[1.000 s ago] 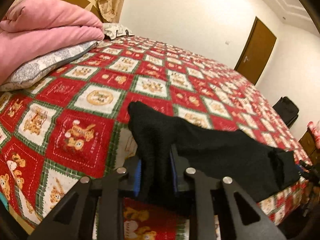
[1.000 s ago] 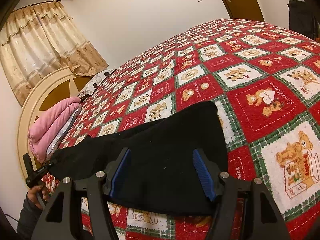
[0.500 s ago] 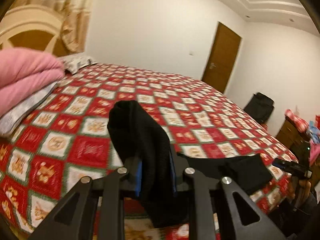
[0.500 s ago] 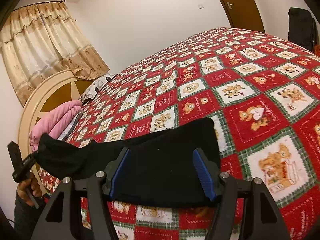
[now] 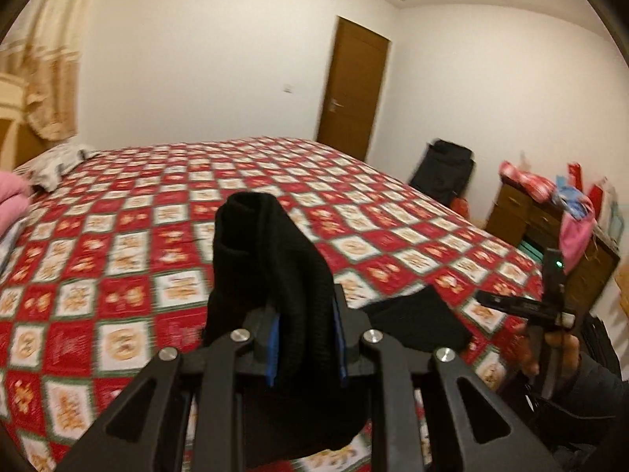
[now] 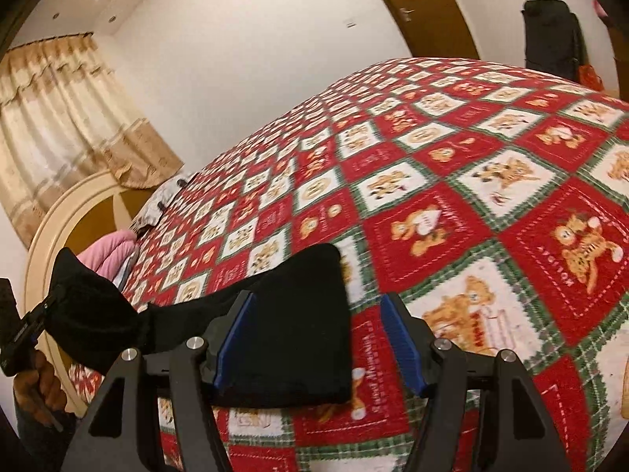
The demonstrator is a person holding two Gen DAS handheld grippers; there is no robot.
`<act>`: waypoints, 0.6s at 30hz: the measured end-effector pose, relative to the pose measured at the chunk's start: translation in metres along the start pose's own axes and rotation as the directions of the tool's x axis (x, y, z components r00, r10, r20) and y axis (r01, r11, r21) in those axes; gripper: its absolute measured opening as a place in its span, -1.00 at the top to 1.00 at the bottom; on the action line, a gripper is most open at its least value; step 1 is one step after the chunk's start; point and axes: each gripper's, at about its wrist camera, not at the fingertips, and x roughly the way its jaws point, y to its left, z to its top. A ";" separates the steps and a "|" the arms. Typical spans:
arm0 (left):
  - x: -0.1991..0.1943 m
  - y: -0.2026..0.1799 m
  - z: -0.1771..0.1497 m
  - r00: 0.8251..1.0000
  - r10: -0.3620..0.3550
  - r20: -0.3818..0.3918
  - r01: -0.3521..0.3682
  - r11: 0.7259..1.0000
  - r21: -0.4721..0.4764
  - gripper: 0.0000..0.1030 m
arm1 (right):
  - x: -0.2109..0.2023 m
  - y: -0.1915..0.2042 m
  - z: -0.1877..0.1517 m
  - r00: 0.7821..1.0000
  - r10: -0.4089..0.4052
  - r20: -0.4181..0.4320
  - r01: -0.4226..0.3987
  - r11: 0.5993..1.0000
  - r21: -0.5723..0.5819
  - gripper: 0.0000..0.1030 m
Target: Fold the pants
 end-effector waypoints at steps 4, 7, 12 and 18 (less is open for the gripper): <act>0.022 -0.031 0.004 0.998 -0.042 -0.036 0.044 0.998 0.051 0.56 | 0.001 -0.011 0.001 1.000 -0.014 0.002 0.014 0.999 0.039 -0.30; 0.044 -0.054 0.008 0.994 -0.074 -0.076 0.080 0.994 0.081 0.56 | 0.000 -0.016 0.002 1.000 -0.018 0.004 0.018 0.998 0.055 -0.30; 0.074 -0.080 0.010 0.984 -0.111 -0.142 0.126 0.987 0.101 0.56 | -0.001 -0.020 0.002 1.000 -0.018 0.010 0.017 0.998 0.068 -0.30; 0.110 -0.114 0.003 0.967 -0.126 -0.221 0.161 0.976 0.150 0.57 | 0.000 -0.027 0.002 1.000 -0.024 0.013 0.023 0.995 0.094 -0.30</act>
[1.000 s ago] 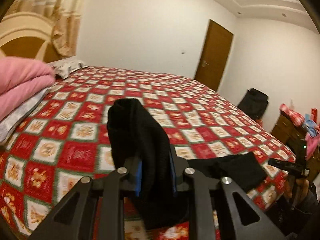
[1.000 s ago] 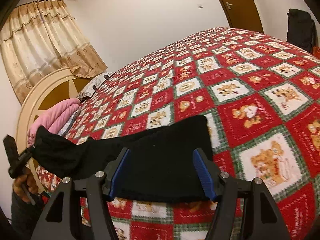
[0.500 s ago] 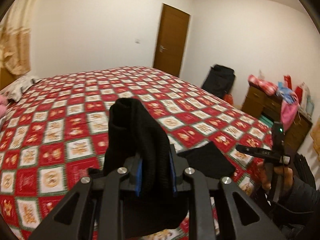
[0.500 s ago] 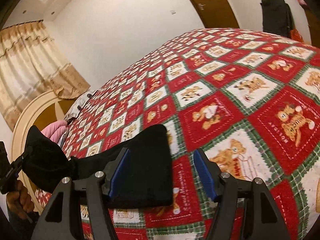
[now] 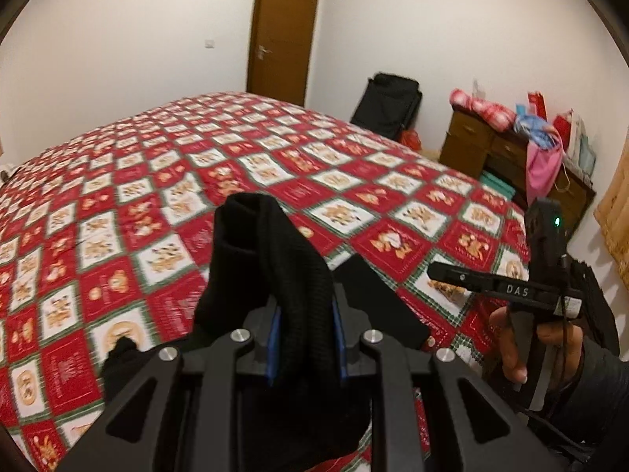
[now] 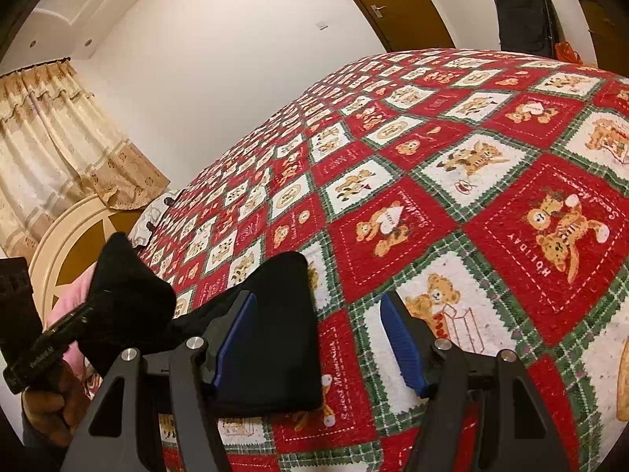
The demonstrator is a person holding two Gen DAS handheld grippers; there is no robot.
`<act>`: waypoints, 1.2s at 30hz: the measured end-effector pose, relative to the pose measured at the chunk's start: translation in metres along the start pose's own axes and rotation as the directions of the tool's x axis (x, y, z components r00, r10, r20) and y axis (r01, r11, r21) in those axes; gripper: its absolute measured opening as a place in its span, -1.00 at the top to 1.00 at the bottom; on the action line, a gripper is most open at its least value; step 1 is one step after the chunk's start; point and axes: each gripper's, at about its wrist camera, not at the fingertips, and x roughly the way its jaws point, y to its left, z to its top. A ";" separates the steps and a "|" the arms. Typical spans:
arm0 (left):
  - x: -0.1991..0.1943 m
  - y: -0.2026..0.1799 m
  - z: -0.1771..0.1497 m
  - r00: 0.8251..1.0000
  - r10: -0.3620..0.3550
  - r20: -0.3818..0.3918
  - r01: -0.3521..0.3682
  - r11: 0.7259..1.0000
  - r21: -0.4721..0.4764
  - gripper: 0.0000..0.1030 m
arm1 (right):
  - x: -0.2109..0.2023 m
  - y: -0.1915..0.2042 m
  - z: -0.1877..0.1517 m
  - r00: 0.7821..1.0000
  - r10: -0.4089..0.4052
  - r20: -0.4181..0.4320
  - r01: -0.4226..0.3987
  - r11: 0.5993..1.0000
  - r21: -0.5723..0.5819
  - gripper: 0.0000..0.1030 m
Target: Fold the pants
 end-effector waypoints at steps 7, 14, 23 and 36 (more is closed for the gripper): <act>0.047 -0.023 -0.004 0.997 -0.002 -0.078 0.004 1.000 0.030 0.56 | 0.002 -0.006 -0.001 1.000 -0.006 -0.003 0.006 1.000 0.023 -0.30; 0.052 -0.035 -0.010 0.996 -0.048 -0.077 0.047 0.999 -0.020 0.42 | 0.003 -0.008 -0.001 0.999 -0.032 0.017 0.032 0.999 0.005 -0.30; -0.023 -0.006 -0.037 0.989 0.078 0.125 -0.059 0.987 -0.153 -0.26 | -0.015 0.012 0.000 0.997 0.008 0.081 -0.005 0.999 -0.036 -0.30; -0.013 0.042 -0.092 0.944 0.326 0.054 -0.298 0.909 -0.292 -0.44 | 0.014 0.118 -0.049 0.994 -0.110 -0.011 0.090 0.857 -0.508 0.17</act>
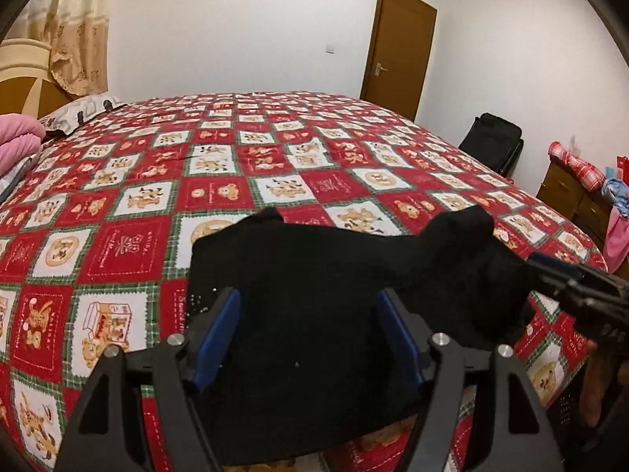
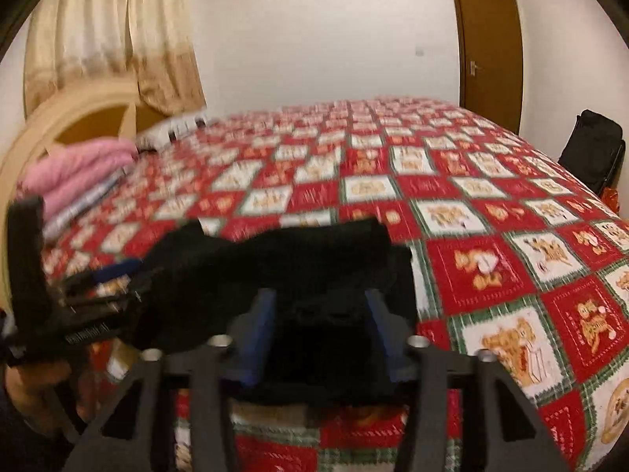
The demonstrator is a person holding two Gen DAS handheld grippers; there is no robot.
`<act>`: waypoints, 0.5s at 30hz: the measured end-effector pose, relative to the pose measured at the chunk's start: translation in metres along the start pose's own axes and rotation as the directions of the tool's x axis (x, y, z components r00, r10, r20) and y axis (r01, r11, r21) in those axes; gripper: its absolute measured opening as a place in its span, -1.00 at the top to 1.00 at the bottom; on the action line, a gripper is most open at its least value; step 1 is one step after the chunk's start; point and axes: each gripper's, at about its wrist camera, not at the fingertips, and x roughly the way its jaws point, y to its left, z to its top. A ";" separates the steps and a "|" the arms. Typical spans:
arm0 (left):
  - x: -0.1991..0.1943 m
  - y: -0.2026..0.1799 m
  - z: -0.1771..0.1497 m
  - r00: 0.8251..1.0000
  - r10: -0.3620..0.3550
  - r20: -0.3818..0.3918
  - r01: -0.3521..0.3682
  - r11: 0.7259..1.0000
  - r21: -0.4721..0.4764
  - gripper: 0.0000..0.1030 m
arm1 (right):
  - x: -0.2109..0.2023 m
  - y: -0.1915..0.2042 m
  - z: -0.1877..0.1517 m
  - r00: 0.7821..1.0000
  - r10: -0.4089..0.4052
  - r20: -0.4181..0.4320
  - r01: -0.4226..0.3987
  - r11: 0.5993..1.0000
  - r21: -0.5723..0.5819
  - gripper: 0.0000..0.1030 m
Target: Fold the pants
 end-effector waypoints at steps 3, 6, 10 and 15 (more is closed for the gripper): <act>0.000 0.001 -0.001 1.000 0.004 -0.001 -0.004 1.000 -0.005 -0.47 | 0.007 -0.014 -0.006 0.999 0.008 -0.051 -0.007 0.999 0.034 0.53; -0.001 0.005 -0.002 1.000 0.010 0.001 -0.010 1.000 -0.010 -0.48 | 0.006 -0.027 -0.008 0.995 0.048 -0.082 -0.042 0.996 0.083 0.63; 0.001 0.009 -0.004 0.999 0.033 -0.003 -0.033 0.999 -0.009 -0.60 | -0.003 -0.035 -0.007 0.996 0.030 -0.085 -0.022 0.995 0.096 0.67; 0.014 0.016 -0.012 0.994 0.104 -0.035 -0.104 0.995 0.008 -0.96 | 0.008 -0.050 -0.011 0.987 0.003 -0.162 0.020 0.990 0.138 0.67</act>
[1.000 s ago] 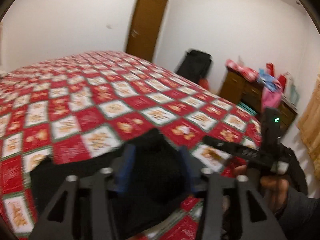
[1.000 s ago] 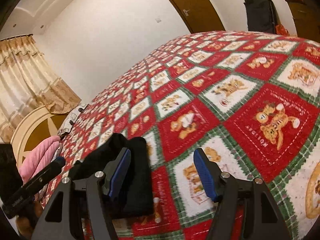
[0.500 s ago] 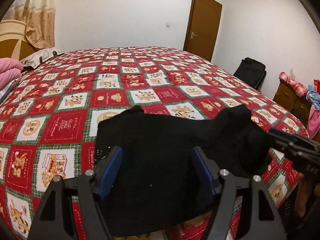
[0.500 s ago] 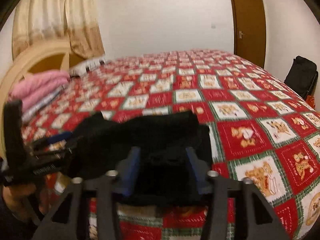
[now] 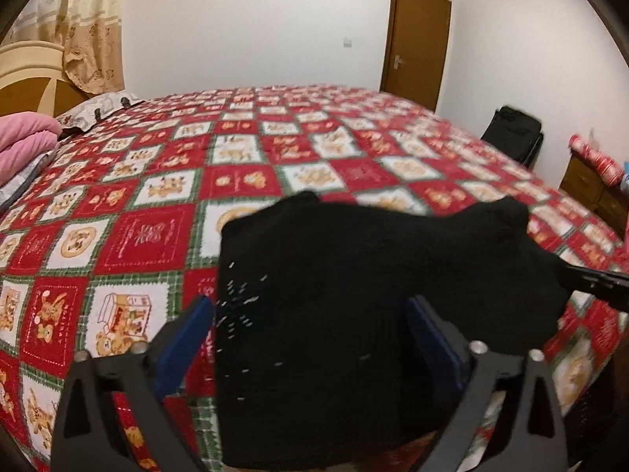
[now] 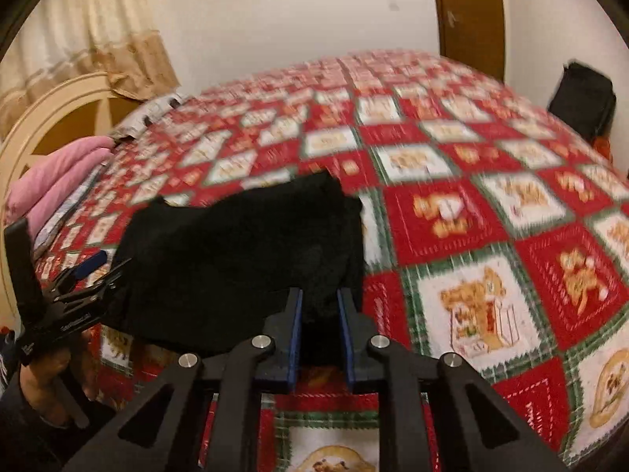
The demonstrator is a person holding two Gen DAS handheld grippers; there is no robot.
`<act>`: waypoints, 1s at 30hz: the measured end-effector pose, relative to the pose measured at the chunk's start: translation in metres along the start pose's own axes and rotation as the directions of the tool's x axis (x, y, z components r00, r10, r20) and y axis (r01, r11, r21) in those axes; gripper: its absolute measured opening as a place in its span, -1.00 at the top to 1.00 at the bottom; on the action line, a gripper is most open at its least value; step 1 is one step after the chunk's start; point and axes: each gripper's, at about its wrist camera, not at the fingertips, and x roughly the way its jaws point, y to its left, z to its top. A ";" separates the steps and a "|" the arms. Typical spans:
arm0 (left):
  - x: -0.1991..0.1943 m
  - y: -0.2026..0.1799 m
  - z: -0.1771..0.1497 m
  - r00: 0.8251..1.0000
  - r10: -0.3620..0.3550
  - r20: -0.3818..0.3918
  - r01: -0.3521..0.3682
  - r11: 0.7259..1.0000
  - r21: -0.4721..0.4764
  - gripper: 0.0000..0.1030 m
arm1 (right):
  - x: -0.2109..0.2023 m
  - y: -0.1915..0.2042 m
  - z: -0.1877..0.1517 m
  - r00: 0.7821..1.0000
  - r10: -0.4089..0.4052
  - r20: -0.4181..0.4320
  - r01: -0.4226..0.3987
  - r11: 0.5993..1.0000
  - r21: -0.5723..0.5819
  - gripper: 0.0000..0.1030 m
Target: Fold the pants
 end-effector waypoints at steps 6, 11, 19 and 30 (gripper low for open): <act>-0.003 0.006 0.001 1.000 0.017 0.010 -0.017 1.000 -0.007 -0.96 | 0.008 -0.013 0.001 0.999 -0.019 -0.048 0.019 1.000 0.011 0.36; -0.013 0.013 0.015 0.997 0.043 0.061 -0.043 0.999 -0.013 -0.96 | -0.017 -0.007 0.014 0.992 -0.116 0.059 0.116 0.993 -0.010 0.10; 0.001 0.005 0.036 0.998 0.011 0.055 -0.011 1.000 -0.006 -0.96 | 0.004 0.048 0.044 0.956 0.274 0.101 -0.265 0.960 -0.096 -0.05; 0.035 -0.002 0.035 0.996 0.068 -0.062 -0.067 0.998 0.020 -1.00 | 0.080 0.017 0.057 0.955 0.292 -0.055 -0.285 0.952 0.115 0.05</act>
